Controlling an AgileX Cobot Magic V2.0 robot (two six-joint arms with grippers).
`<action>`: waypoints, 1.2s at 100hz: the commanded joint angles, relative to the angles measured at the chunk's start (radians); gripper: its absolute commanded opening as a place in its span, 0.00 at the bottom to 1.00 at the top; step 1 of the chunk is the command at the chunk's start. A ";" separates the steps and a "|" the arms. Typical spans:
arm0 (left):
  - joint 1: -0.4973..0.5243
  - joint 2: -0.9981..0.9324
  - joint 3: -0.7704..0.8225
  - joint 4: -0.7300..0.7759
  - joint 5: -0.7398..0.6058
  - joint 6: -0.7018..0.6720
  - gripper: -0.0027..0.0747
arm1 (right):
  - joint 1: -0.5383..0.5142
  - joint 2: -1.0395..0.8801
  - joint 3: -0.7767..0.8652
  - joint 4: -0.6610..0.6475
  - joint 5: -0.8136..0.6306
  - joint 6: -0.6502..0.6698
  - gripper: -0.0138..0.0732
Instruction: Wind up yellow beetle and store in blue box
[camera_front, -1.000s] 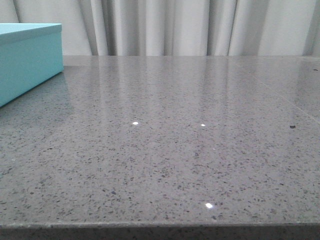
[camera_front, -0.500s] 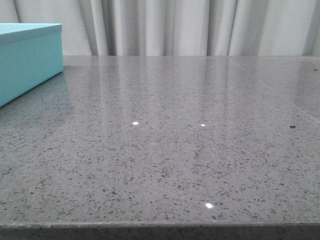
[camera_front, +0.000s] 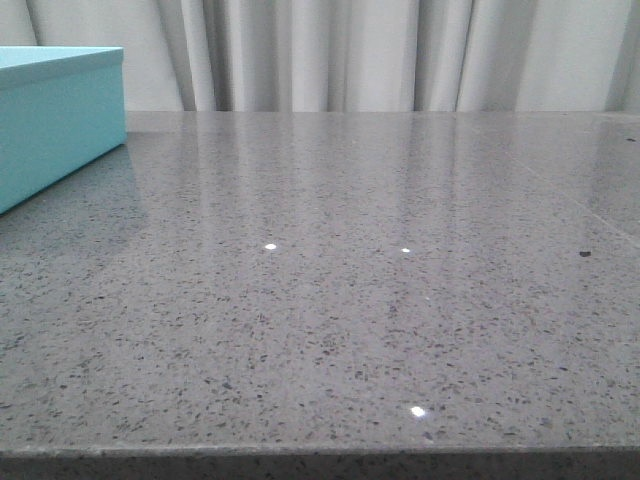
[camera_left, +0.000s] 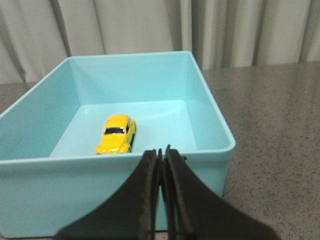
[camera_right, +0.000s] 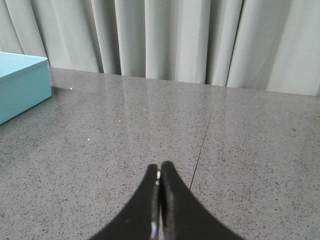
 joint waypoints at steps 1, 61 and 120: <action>-0.020 0.004 0.017 0.021 -0.165 -0.042 0.01 | 0.000 0.007 -0.025 -0.018 -0.078 -0.007 0.08; 0.058 -0.237 0.272 0.000 -0.217 -0.042 0.01 | 0.000 0.008 -0.025 -0.018 -0.075 -0.007 0.08; 0.056 -0.237 0.272 -0.011 -0.219 -0.042 0.01 | 0.000 0.008 -0.025 -0.018 -0.075 -0.007 0.08</action>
